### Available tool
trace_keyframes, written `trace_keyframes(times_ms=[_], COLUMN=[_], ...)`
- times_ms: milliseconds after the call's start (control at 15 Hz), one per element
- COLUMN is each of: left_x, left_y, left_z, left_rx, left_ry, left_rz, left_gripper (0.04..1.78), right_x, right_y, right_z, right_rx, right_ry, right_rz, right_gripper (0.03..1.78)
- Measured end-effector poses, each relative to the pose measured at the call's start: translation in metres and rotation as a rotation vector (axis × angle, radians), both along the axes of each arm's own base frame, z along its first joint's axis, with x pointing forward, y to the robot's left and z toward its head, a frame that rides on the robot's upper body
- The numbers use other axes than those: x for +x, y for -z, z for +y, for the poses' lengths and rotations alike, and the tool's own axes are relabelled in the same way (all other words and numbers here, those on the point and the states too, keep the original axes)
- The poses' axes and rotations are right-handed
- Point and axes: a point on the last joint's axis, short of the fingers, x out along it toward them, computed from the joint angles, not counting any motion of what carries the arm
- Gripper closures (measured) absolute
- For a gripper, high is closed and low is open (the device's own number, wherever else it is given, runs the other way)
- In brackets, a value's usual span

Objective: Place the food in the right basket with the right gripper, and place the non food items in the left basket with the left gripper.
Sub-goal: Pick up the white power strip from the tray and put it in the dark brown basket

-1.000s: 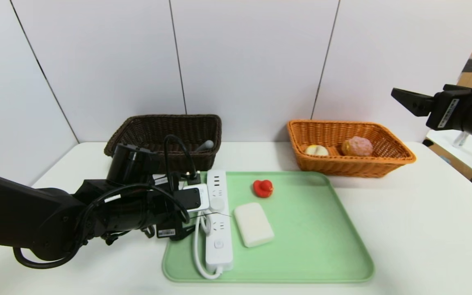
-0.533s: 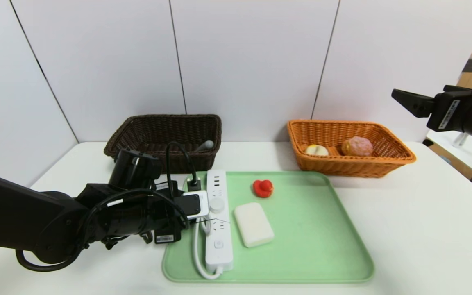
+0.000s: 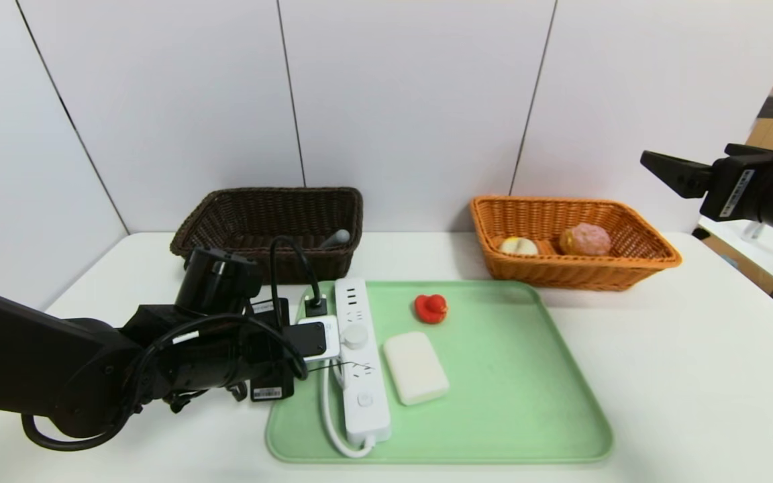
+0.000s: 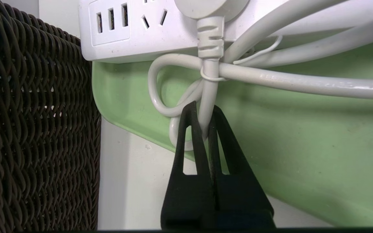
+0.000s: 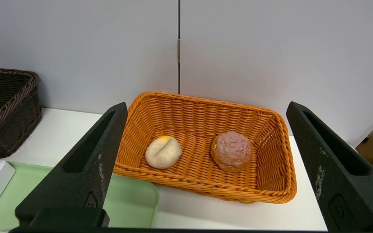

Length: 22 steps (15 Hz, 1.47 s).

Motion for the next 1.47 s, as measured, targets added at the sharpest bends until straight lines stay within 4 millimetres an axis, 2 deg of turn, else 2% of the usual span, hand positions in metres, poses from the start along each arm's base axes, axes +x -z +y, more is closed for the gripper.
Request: trace_keyframes(times_ms=[200,400,667,800,1000,1333,1467], left_x=[-0.001,-0.006,-0.015,-0.017,-0.022,-0.034,-0.036], left_y=[-0.001,-0.006,-0.02,-0.034,-0.068,-0.104,-0.126], left_z=[-0.001,-0.001,0.002,0.003,-0.002,0.003,0.004], left_rx=[-0.023,-0.085,-0.123,-0.144,-0.2,-0.272,-0.308], left_ry=[0.027,0.126,0.172,0.176,0.205,0.191,0.18], left_rz=[0.004,0.044,0.037,-0.008,-0.101,-0.153,-0.191], left_gripper=[1.76,1.76,1.76,1.76,1.76,1.76,1.76], right_x=[0.0,0.001,0.002,0.002,0.003,0.008,0.01], right_y=[0.001,0.003,0.005,0.008,0.013,0.018,0.019], right_z=[0.0,0.0,0.0,0.001,0.001,0.002,0.002], right_rx=[0.0,-0.002,-0.004,-0.005,-0.007,-0.011,-0.011], right_ry=[0.0,-0.001,-0.002,-0.002,-0.003,-0.005,-0.005], right_rz=[0.004,0.01,0.022,0.03,0.046,0.067,0.074], right_gripper=[0.12,0.12,0.12,0.12,0.12,0.12,0.12])
